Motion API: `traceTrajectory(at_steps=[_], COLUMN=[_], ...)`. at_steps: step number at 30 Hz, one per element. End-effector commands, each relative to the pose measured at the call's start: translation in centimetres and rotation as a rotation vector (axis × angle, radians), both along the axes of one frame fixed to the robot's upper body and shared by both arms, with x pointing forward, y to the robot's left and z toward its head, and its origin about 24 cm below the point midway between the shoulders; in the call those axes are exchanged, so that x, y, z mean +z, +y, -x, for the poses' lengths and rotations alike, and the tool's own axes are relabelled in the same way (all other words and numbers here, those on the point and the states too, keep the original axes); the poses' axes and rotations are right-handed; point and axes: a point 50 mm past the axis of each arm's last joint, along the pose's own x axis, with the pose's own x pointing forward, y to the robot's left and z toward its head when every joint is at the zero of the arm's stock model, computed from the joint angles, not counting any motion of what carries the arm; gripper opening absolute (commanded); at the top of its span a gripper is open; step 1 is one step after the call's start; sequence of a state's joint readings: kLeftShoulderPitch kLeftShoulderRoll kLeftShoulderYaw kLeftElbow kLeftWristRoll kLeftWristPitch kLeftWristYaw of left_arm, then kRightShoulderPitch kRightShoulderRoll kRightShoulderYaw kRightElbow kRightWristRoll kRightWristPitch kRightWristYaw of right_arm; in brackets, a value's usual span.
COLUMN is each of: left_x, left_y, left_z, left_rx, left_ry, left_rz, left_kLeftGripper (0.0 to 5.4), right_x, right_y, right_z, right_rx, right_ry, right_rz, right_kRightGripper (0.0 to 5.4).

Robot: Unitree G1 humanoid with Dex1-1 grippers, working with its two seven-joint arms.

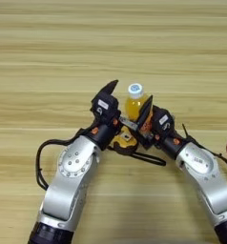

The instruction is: Move the objects on the table

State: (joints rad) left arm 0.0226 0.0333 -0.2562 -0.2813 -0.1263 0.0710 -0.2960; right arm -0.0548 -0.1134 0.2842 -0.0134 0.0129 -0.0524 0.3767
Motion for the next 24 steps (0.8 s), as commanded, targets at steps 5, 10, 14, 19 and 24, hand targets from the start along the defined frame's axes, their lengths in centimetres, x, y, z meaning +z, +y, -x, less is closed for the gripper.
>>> traceTrajectory(at_steps=[5, 10, 14, 19, 24], left_x=[0.8, 1.0, 1.1, 1.0, 0.8], left_y=[0.2, 0.6, 0.9, 0.9, 0.9], left_z=[-0.3, -0.6, -0.8, -0.9, -1.0], left_rx=[0.013, 0.028, 0.039, 0.044, 0.046], left_ry=[-0.034, -0.044, -0.047, -0.046, -0.042], left_rz=[0.039, 0.044, 0.044, 0.045, 0.046], left_kLeftGripper=[5.4, 5.4, 5.4, 5.4, 5.4], right_x=[0.5, 0.3, 0.2, -0.3, -0.8], right_y=[-1.3, -2.5, -3.2, -4.5, -5.6], right_z=[-1.8, -2.7, -3.3, -4.1, -4.7], right_rx=[-0.126, -0.216, -0.275, -0.38, -0.455], right_ry=[-0.031, -0.031, -0.033, -0.023, -0.019], right_rz=[0.0, -0.003, 0.001, 0.005, 0.028], right_kRightGripper=[3.44, 3.44, 3.44, 3.44, 3.44])
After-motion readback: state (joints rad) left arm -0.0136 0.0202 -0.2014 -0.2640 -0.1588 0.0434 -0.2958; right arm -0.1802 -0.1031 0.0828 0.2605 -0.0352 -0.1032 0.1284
